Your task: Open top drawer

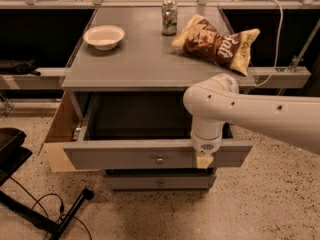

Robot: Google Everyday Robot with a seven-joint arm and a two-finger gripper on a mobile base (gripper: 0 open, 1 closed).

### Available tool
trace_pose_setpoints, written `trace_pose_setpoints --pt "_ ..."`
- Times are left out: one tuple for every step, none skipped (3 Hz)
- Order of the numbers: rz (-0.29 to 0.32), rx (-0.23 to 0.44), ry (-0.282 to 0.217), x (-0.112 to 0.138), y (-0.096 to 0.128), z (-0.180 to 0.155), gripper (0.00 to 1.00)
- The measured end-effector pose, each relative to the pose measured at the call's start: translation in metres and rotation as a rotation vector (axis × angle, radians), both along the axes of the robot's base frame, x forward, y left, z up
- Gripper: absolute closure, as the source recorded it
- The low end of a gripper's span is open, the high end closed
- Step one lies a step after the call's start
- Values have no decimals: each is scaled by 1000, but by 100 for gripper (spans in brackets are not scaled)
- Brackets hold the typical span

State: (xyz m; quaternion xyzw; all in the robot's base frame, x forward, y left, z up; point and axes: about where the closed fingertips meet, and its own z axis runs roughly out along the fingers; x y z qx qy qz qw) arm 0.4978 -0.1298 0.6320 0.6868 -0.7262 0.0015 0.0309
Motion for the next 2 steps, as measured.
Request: trace_pose_setpoints --pt "0 0 0 0 0 2 89" --pt "-9 -15 29 -27 2 9 100"
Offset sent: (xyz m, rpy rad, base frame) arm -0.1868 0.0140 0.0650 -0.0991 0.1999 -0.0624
